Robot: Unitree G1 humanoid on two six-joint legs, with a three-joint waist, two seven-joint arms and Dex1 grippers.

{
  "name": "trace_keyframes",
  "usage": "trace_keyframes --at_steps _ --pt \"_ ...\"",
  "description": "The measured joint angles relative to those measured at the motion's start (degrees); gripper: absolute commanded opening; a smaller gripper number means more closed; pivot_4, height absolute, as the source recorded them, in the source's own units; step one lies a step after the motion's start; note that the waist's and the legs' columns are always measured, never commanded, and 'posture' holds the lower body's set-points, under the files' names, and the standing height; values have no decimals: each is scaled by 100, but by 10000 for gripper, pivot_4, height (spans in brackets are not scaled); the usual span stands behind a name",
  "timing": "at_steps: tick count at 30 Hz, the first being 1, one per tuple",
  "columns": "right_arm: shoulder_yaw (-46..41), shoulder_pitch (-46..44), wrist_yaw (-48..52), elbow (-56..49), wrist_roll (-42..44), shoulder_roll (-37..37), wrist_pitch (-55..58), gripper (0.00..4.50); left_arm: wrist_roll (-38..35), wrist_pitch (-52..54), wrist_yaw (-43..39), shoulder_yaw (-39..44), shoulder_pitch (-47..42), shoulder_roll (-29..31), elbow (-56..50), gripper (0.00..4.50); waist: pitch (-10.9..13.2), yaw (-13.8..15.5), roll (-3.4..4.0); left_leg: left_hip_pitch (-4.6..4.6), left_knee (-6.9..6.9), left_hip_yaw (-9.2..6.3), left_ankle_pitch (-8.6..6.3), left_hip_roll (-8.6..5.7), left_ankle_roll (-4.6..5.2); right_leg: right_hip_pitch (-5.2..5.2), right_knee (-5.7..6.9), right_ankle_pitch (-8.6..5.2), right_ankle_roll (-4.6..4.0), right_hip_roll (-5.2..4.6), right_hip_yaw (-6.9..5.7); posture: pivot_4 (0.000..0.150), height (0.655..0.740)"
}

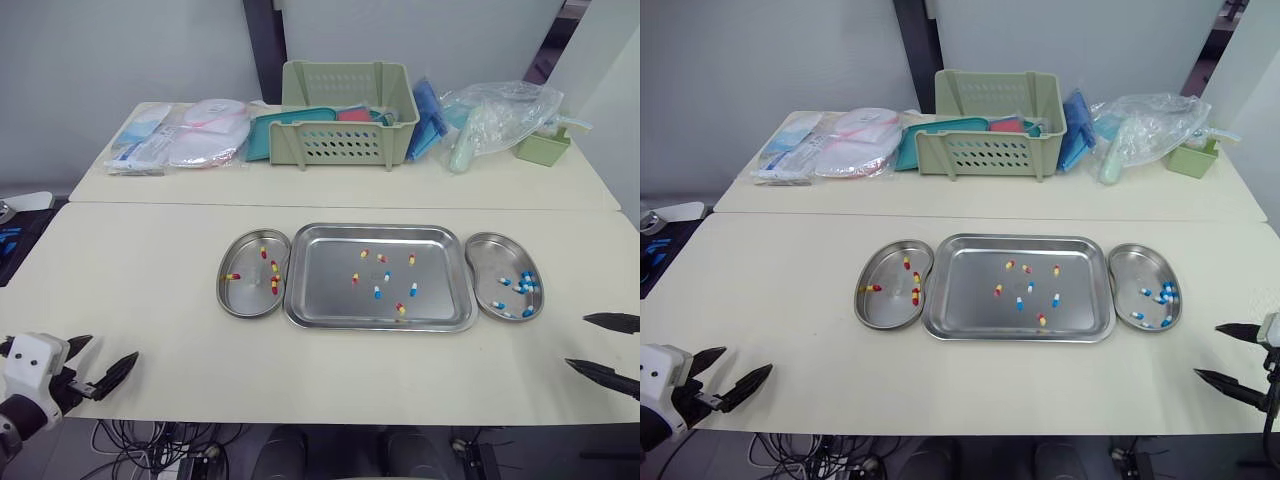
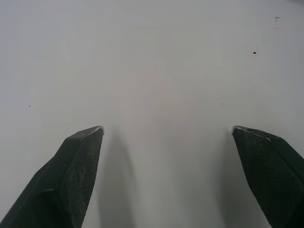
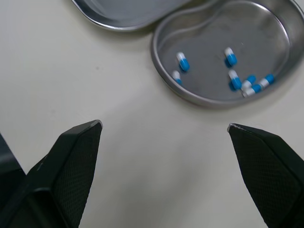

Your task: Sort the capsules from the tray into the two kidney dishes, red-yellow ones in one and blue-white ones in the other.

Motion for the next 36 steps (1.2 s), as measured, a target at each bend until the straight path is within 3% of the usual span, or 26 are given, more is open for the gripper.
trace_keyframes --at_steps 6,15,22,27,32,36 --pt "756 -77 -331 -1263 340 638 127 44763 -27 -52 -84 35 233 -37 -83 45000 -2 1 -3 1 2 1 0 0 -1 1 1 0 1 -1 2 1500 7400" --pt "1645 -522 -978 -1340 182 1306 -235 44763 -168 87 -83 185 864 -324 -829 45000 -9 10 -12 1 2 -2 0 1 -1 1 2 0 0 -1 -1 1500 7400" --pt "1920 -530 -1143 -1337 57 1370 -421 44763 -684 742 -40 21 1183 -444 -2833 45000 -20 30 -30 -1 3 -4 0 1 -1 4 0 0 0 -2 -2 1500 7400" --pt "2036 -438 -1251 -1401 60 1392 -408 44763 -1135 1678 302 -924 353 -312 -4127 45000 -21 28 -25 1 5 -5 0 0 -1 6 1 0 0 0 -3 1500 7400" --pt "2110 -336 -1382 -1540 54 1399 -396 44763 -929 2626 995 -2302 -1710 -228 -4241 45000 -23 34 -18 1 12 -10 0 -5 -1 9 6 1 2 0 -6 1500 7400" --pt "2161 -198 -1564 -1632 37 1416 -355 44763 -539 3222 1563 -3458 -2830 -747 -4099 45000 -24 3 -19 -1 8 -6 0 -4 -1 5 1 1 2 1 -2 1500 7400"
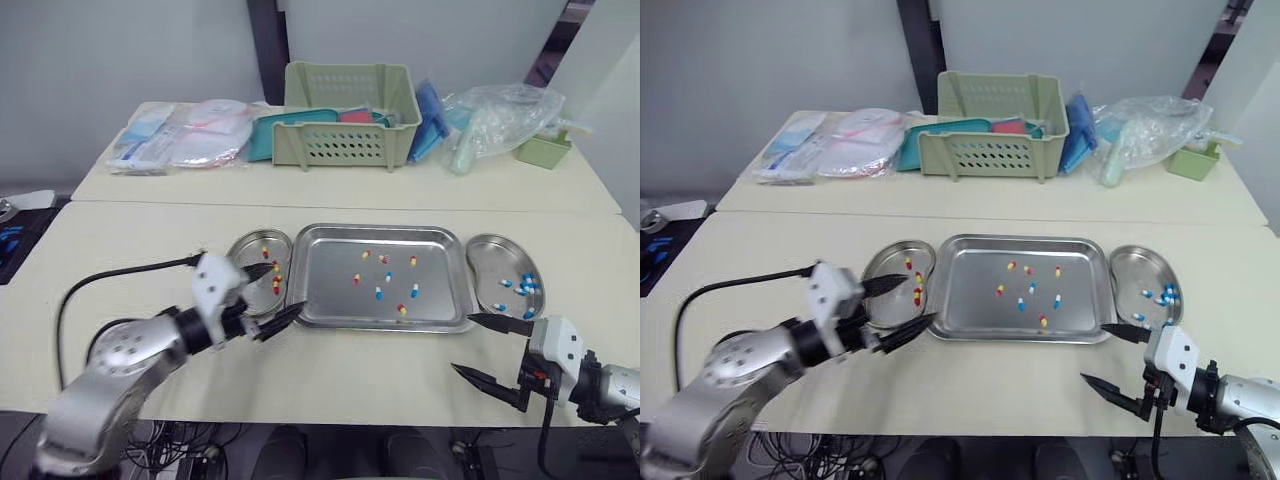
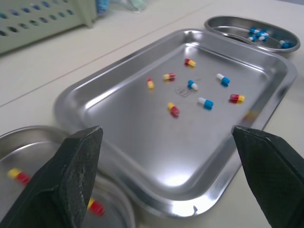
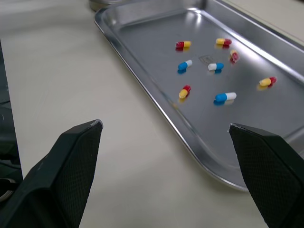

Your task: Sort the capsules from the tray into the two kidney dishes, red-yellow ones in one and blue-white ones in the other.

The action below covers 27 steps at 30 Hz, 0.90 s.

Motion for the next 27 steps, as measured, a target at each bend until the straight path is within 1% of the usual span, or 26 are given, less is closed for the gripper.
trace_keyframes --at_steps 3,7,13,18,27 --pt "36 60 -140 -126 -4 19 64 44763 367 284 470 -644 -636 -577 397 45000 0 8 0 1 4 -2 0 -1 0 1 7 0 0 0 -1 1500 7400" --pt "28 195 -283 -321 21 22 172 44763 910 493 808 -1266 -1174 -948 994 45000 0 16 -1 0 5 -2 0 -2 0 1 5 0 0 0 -2 1500 7400" --pt "33 259 -449 -494 37 43 294 44763 1424 689 1174 -1736 -1708 -1663 1760 45000 1 20 -2 -2 7 -4 1 -4 -1 1 5 0 0 0 -2 1500 7400" --pt "33 324 -536 -609 46 63 348 44763 1701 782 1350 -1766 -1951 -1951 2232 45000 1 27 -2 -3 8 -4 1 -5 -1 2 5 0 0 -1 -3 1500 7400" --pt "35 367 -683 -673 50 155 434 44763 2066 739 1304 -1831 -2050 -2104 2708 45000 1 25 -2 -3 8 -4 1 -5 -1 1 4 0 1 -1 -3 1500 7400"
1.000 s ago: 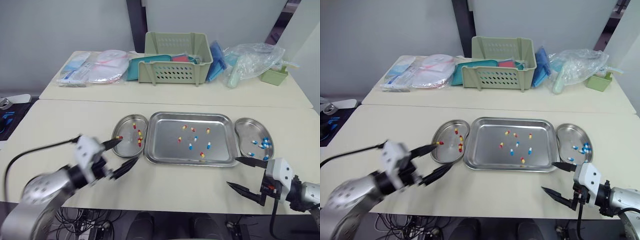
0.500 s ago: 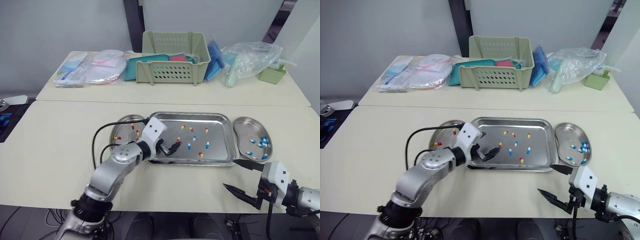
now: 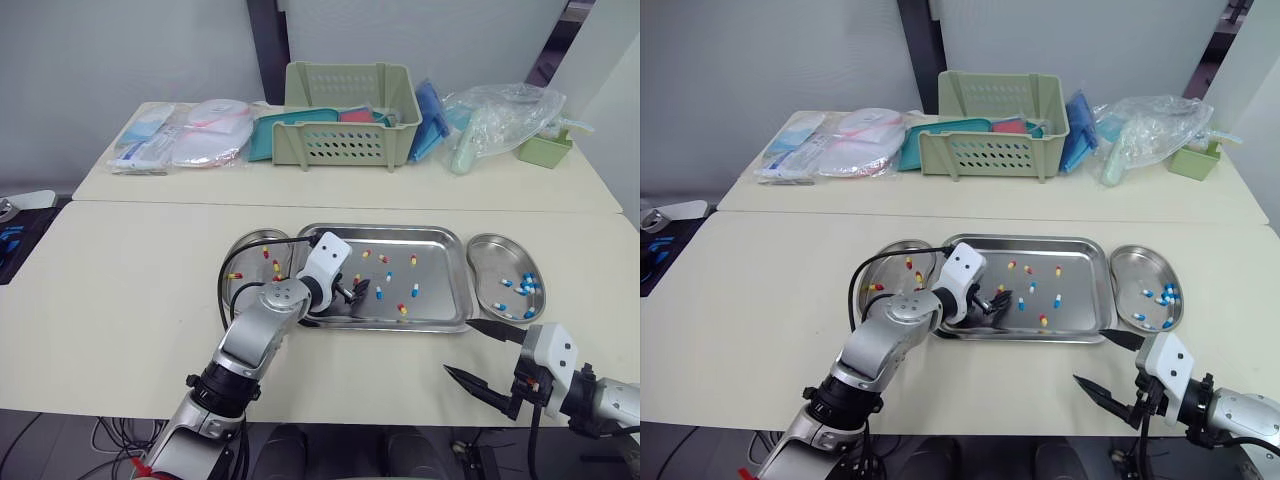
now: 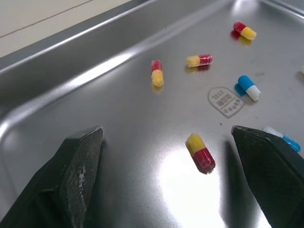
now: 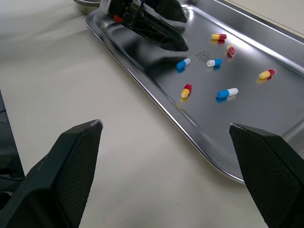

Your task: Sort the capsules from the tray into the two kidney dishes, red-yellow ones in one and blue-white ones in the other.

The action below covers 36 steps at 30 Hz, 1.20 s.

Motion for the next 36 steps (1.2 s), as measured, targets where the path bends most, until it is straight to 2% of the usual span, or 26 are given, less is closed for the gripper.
trace_keyframes --at_steps 3,6,18,23,27,32,36 --pt "2 0 -18 -2 0 7 7 44763 46 -8 -87 -29 -4 -44 13 45000 0 0 0 0 0 0 0 0 0 1 0 0 0 0 0 1500 7400" --pt "4 -1 -63 -4 0 7 16 45000 44 9 -195 -37 -37 -99 47 39054 -1 2 1 0 0 0 0 0 0 1 0 0 0 0 0 1500 7400" --pt "4 49 -100 -99 6 9 95 45000 94 36 -454 -38 -41 -87 56 295 -1 2 1 1 0 0 0 0 0 2 0 0 0 0 0 1500 7400" --pt "5 33 -97 -99 -1 9 89 45000 84 53 -570 -36 -33 -44 -2 103 -1 -1 1 1 0 0 0 0 0 1 0 0 0 0 0 1500 7400" --pt "21 -95 -52 -74 -42 6 -63 45000 -114 268 -841 197 43 375 -616 103 0 -21 2 1 -2 0 0 3 0 -2 2 0 0 1 0 1500 7400" --pt "182 -355 188 98 -85 -27 -391 45000 -582 668 -1102 1191 329 1139 -1815 103 -1 -22 2 2 -2 1 0 3 0 -1 -1 0 0 0 2 1500 7400" --pt "541 -760 441 227 -85 -85 -502 45000 -767 824 -1152 1880 785 1653 -2112 103 0 -13 2 3 -3 -2 0 3 0 0 1 0 0 0 0 1500 7400"
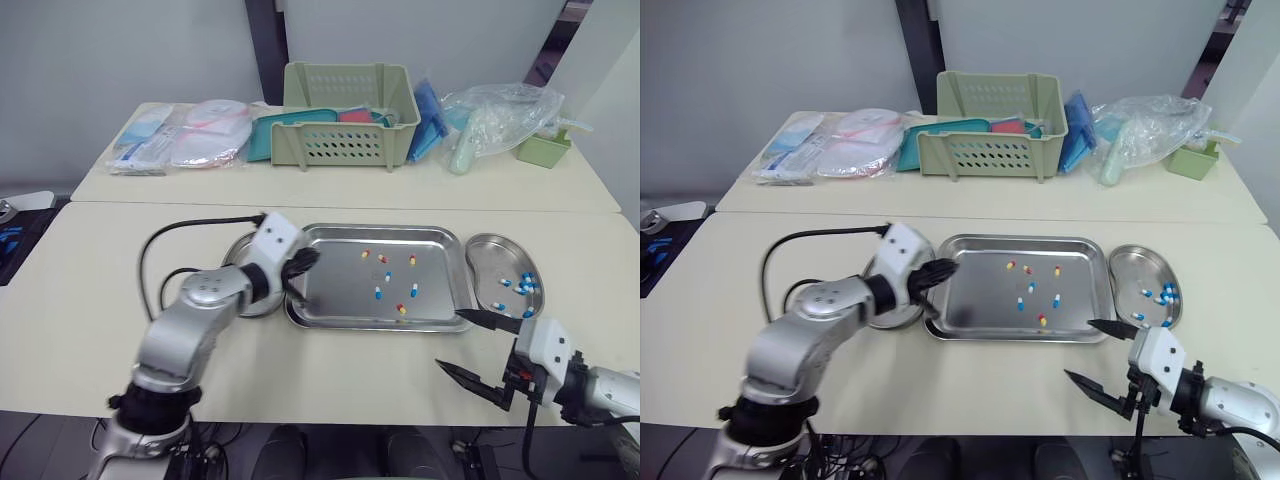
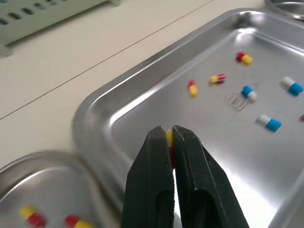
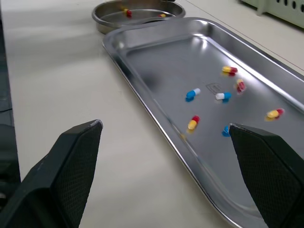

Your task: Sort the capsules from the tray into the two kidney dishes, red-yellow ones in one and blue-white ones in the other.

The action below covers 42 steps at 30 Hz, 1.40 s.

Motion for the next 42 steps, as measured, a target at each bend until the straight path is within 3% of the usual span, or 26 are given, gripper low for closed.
trace_keyframes --at_steps 5,16,19,28,36,42 --pt "612 -770 216 198 4 25 -4 45000 -43 -128 -9 665 527 338 -52 103 2 3 -3 -1 0 -2 0 0 0 -1 -1 0 0 0 -1 1500 7400" --pt "1191 -1181 354 578 -137 99 -120 45000 -173 -346 408 992 1136 39 -222 103 3 21 -5 -4 1 -4 0 1 0 -2 -1 0 0 -1 -4 1500 7400" --pt "1254 -1209 349 588 -171 132 -127 45000 -278 -373 462 1140 1147 -49 -222 7293 3 18 -5 -3 0 -5 0 1 0 -3 0 0 0 -1 -4 1500 7400" --pt "1254 -1210 341 610 -172 133 -128 45000 -424 -475 459 1335 1151 -44 -222 35488 3 16 -5 -3 0 -5 0 1 0 -3 0 0 0 -1 -4 1500 7400" --pt "1248 -1217 335 611 -172 128 -127 45000 -692 -458 420 1519 1267 40 -238 35488 3 15 -5 -3 0 -6 0 2 0 -3 0 0 0 -1 -4 1500 7400" --pt "980 -1137 150 589 -155 85 -53 45000 -1016 -945 124 2218 1443 202 -127 35488 3 10 -5 -3 -2 -4 0 2 0 -4 0 0 -1 -1 -3 1500 7400"
